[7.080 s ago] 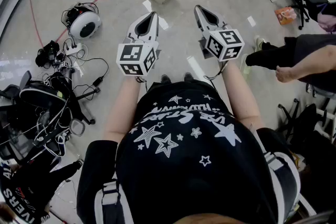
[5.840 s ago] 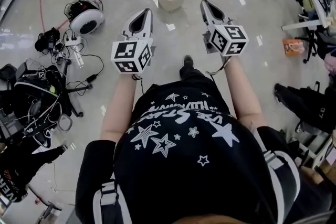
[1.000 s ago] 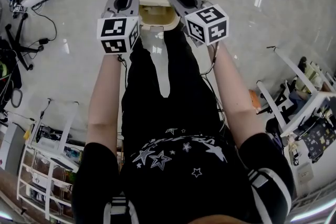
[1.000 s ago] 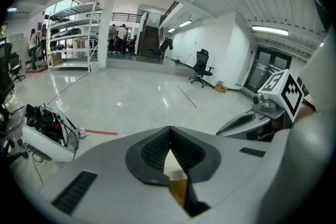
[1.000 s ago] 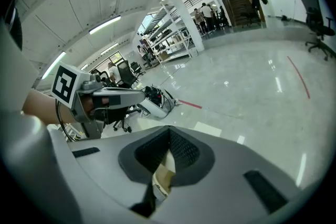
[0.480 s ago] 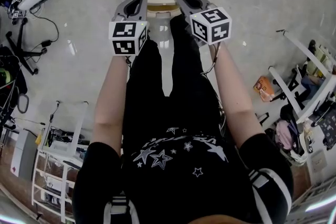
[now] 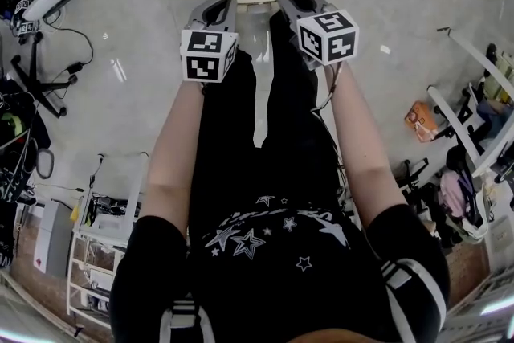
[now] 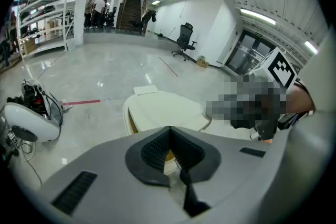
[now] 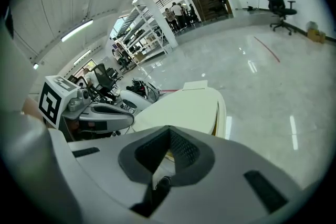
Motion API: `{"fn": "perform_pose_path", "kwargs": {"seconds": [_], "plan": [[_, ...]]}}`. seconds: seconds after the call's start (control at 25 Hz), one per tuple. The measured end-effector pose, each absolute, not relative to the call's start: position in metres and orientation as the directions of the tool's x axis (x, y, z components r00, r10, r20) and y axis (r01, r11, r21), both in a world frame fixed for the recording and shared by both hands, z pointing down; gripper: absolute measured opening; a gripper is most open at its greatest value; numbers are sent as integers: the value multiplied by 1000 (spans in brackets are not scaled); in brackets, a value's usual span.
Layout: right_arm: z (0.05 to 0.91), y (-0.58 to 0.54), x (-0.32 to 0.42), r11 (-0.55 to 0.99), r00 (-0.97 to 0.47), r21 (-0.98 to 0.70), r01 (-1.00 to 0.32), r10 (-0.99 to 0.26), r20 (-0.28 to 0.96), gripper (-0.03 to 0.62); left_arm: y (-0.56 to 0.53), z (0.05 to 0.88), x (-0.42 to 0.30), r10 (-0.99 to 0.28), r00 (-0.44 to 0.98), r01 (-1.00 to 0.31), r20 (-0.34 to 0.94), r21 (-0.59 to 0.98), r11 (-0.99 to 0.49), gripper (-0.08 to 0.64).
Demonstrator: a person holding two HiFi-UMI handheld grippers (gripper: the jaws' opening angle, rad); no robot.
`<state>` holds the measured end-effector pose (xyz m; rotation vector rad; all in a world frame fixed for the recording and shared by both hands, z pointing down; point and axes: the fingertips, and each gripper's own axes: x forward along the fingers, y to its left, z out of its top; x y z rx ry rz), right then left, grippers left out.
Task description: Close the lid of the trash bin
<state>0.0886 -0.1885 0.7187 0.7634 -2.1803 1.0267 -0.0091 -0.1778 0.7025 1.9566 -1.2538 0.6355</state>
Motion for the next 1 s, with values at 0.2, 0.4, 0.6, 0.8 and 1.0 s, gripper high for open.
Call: {"fn": "perform_pose_path", "kwargs": {"seconds": [0.2, 0.4, 0.6, 0.8, 1.0], "plan": [[744, -178, 90, 516, -626, -453, -727, -225, 747, -5, -169, 730, -6, -514, 421, -906, 748, 314, -285, 11], [770, -170, 90, 509, -593, -436, -742, -196, 781, -5, -162, 757, -3, -456, 439, -895, 774, 331, -300, 11], [789, -166, 92, 476, -589, -453, -754, -184, 787, -5, -160, 776, -2, -416, 449, -889, 791, 347, -299, 11], [802, -164, 92, 470, -591, -463, -751, -167, 789, -5, -158, 789, 0, -385, 449, -885, 806, 343, -316, 11], [815, -162, 91, 470, -585, -463, -751, -151, 797, -5, -156, 802, 0, -363, 439, -890, 822, 342, -303, 11]]}}
